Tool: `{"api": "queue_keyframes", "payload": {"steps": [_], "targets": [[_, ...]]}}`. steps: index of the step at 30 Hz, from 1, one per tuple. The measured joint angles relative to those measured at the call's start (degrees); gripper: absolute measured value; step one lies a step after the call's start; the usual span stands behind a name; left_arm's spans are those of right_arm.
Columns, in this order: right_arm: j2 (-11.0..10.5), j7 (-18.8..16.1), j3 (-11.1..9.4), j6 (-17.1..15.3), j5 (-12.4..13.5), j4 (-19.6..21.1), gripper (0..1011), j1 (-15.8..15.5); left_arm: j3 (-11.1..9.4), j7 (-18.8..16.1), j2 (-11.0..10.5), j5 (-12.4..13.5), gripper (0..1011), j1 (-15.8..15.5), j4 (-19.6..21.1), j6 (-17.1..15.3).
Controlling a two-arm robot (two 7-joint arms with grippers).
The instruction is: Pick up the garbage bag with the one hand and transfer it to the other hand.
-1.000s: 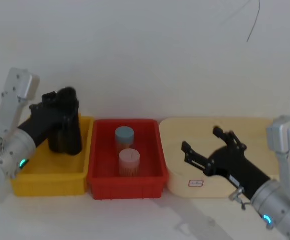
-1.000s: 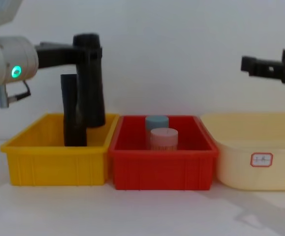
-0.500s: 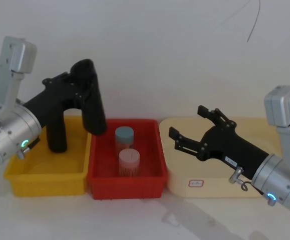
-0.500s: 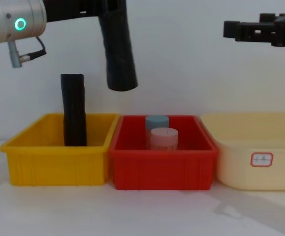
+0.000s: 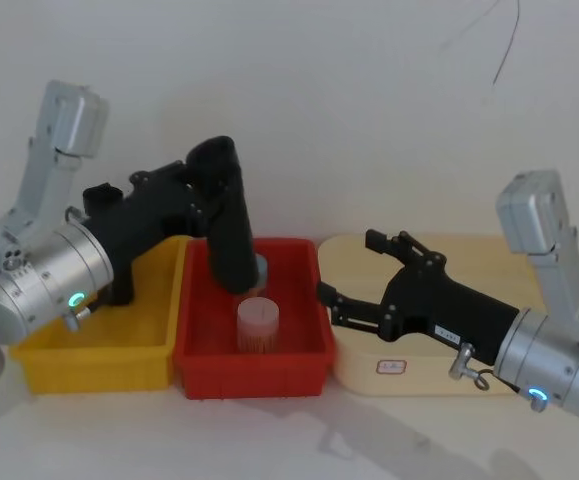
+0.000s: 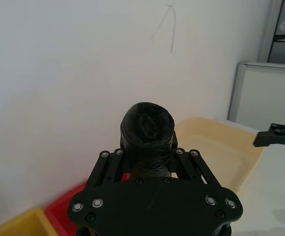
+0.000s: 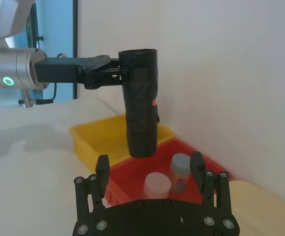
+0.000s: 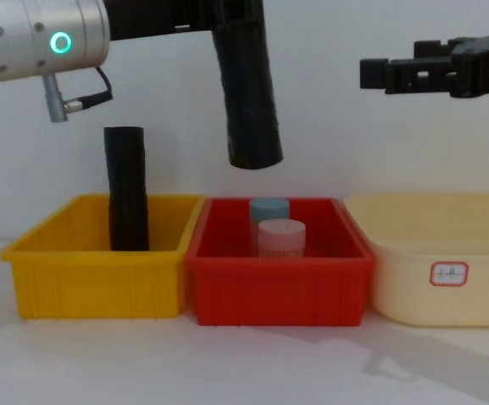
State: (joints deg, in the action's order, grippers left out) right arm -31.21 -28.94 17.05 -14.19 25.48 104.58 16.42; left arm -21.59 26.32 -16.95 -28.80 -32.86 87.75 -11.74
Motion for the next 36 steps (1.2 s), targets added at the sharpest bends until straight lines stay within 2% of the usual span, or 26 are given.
{"api": "queue_keyframes", "payload": {"steps": [5,11,13,15,21,36], "targets": [[-0.6,0.8,1.0,-0.7,-1.4,0.2,1001,0.4,-0.8,0.0,0.4,-0.2,381,0.2,0.1,-0.2],[-0.5,4.4,2.4,-1.3,-4.8,0.9,1001,0.4,-1.8,-0.7,1.0,-0.3,381,0.5,0.2,-0.5],[-0.4,4.8,2.6,-1.3,-5.2,0.9,1001,0.4,-2.0,-1.0,1.2,-0.3,381,0.6,0.2,-0.6],[0.2,6.3,3.3,-1.4,-6.7,1.0,1001,0.5,-2.4,-1.4,1.5,-0.4,381,0.7,0.3,-0.7],[1.8,8.7,4.6,-1.4,-8.9,0.5,1001,0.9,-3.0,-2.3,2.2,-0.6,381,1.1,0.6,-0.9],[5.3,10.0,6.7,-0.6,-10.9,-2.9,1001,2.4,-4.1,-4.4,3.4,-1.2,381,1.4,0.9,-1.0]]}}
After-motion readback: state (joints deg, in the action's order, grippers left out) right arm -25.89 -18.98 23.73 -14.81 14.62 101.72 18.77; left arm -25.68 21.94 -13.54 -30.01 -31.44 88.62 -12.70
